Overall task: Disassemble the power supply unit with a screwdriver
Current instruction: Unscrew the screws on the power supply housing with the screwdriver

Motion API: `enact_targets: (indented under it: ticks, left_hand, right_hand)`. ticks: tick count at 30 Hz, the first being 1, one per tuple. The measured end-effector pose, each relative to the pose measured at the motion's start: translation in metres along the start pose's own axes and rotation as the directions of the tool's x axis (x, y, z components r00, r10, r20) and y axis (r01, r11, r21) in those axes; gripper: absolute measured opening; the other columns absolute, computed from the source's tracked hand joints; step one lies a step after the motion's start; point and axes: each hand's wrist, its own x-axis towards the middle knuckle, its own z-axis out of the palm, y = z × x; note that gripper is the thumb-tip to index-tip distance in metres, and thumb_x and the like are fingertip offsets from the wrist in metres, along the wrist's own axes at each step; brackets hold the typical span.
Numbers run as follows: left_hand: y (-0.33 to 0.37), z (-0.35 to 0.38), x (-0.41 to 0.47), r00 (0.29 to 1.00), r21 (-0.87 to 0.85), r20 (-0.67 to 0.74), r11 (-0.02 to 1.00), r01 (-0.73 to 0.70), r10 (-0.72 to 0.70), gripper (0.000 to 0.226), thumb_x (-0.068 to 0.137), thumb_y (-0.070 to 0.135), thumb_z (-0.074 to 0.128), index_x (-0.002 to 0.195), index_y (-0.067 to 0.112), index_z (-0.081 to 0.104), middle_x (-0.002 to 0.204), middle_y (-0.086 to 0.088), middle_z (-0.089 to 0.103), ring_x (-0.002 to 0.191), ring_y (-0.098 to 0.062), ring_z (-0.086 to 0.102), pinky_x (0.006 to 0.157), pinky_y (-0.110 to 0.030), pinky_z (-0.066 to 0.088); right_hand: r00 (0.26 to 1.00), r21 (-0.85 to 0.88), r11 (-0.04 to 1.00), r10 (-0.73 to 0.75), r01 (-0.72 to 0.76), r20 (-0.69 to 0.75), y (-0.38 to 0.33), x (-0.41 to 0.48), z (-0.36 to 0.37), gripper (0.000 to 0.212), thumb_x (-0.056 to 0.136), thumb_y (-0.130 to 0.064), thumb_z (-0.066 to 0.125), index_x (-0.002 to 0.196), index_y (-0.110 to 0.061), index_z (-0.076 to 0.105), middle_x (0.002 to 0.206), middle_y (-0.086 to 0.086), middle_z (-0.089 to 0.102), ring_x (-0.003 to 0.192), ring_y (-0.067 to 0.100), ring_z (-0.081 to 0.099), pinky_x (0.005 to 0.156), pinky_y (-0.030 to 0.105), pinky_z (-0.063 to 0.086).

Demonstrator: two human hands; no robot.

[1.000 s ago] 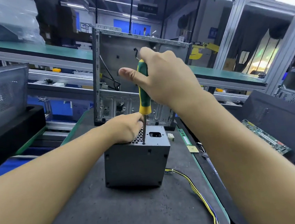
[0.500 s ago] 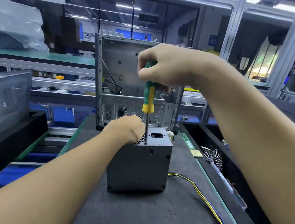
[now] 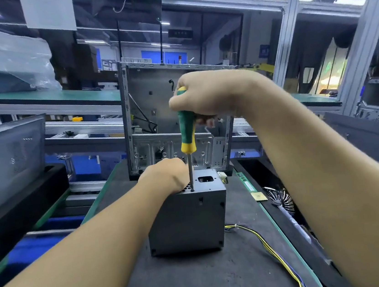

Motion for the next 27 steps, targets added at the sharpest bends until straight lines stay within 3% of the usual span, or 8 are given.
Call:
enact_targets:
  ticks: [3,5,9,12,17,21,25,27]
  left_hand:
    - [0.0,-0.001,-0.001,1.0,-0.005,-0.001,1.0,-0.001,0.001,0.02,0.093,0.016,0.024,0.082,0.018,0.041,0.08,-0.002,0.042,0.081,-0.03,0.047,0.078,-0.042,0.039]
    - [0.0,-0.001,-0.002,1.0,-0.005,-0.011,1.0,-0.002,0.002,0.022,0.094,0.018,0.023,0.079,0.019,0.04,0.081,-0.003,0.044,0.075,-0.026,0.045,0.076,-0.042,0.038]
    - [-0.001,-0.001,0.0,1.0,-0.007,-0.002,1.0,0.005,-0.005,0.024,0.096,0.024,0.022,0.086,0.017,0.042,0.082,-0.005,0.044,0.083,-0.032,0.047,0.079,-0.044,0.041]
    - [-0.002,0.0,0.003,1.0,-0.005,0.003,1.0,0.004,-0.004,0.024,0.098,0.025,0.021,0.089,0.015,0.041,0.085,-0.008,0.045,0.084,-0.035,0.048,0.078,-0.043,0.041]
    - [-0.003,0.002,0.006,1.0,0.0,-0.011,1.0,-0.014,0.014,0.024,0.098,0.024,0.021,0.088,0.016,0.041,0.081,-0.005,0.043,0.084,-0.033,0.049,0.078,-0.043,0.04]
    - [-0.005,0.004,0.007,0.999,0.017,-0.028,1.0,-0.015,0.015,0.024,0.097,0.022,0.021,0.082,0.017,0.039,0.079,-0.004,0.043,0.078,-0.03,0.048,0.076,-0.042,0.039]
    - [-0.005,0.002,0.009,1.0,0.021,0.002,1.0,-0.015,0.015,0.024,0.096,0.022,0.02,0.083,0.018,0.039,0.083,-0.005,0.044,0.079,-0.029,0.048,0.077,-0.042,0.04]
    - [-0.004,0.002,0.01,1.0,0.029,0.018,0.999,-0.019,0.018,0.024,0.092,0.025,0.017,0.087,0.018,0.04,0.089,-0.009,0.044,0.086,-0.032,0.048,0.079,-0.042,0.04]
  right_hand:
    - [0.998,0.046,0.998,0.045,-0.048,0.052,-0.004,0.002,-0.006,0.029,0.089,-0.017,0.047,0.1,0.009,0.056,0.088,0.029,0.071,0.06,0.033,0.062,0.062,0.042,0.061]
    - [0.997,0.031,0.998,0.051,-0.053,0.053,-0.005,0.004,-0.007,0.035,0.09,-0.02,0.048,0.106,0.01,0.057,0.089,0.029,0.071,0.061,0.034,0.064,0.069,0.048,0.062]
    - [0.995,-0.13,0.989,0.062,-0.072,-0.076,-0.004,0.006,0.006,0.054,0.102,-0.053,0.036,0.107,-0.004,0.058,0.089,0.015,0.072,0.068,0.026,0.066,0.064,0.036,0.055]
    - [0.982,-0.29,0.955,0.005,-0.061,-0.19,0.002,0.006,0.01,0.034,0.103,-0.037,0.038,0.11,-0.008,0.055,0.101,0.01,0.067,0.087,0.028,0.062,0.072,0.036,0.05]
    - [0.998,0.001,0.999,0.051,-0.051,-0.043,-0.003,0.001,0.002,0.03,0.095,-0.029,0.044,0.091,-0.002,0.057,0.074,0.013,0.058,0.062,0.027,0.05,0.049,0.03,0.042]
    - [0.992,0.088,0.992,0.077,-0.086,0.101,-0.012,-0.003,-0.011,0.021,0.094,-0.023,0.043,0.095,-0.007,0.057,0.082,0.014,0.062,0.058,0.024,0.05,0.047,0.028,0.046]
    - [0.991,-0.284,0.951,0.132,-0.119,0.024,-0.017,0.0,-0.008,0.064,0.103,-0.056,0.023,0.096,-0.006,0.063,0.076,0.011,0.074,0.045,0.02,0.061,0.05,0.025,0.05]
    - [0.996,-0.486,0.87,0.066,-0.086,-0.059,-0.016,0.001,-0.003,0.062,0.105,-0.05,0.022,0.096,-0.005,0.064,0.072,0.009,0.073,0.045,0.018,0.058,0.049,0.024,0.04]
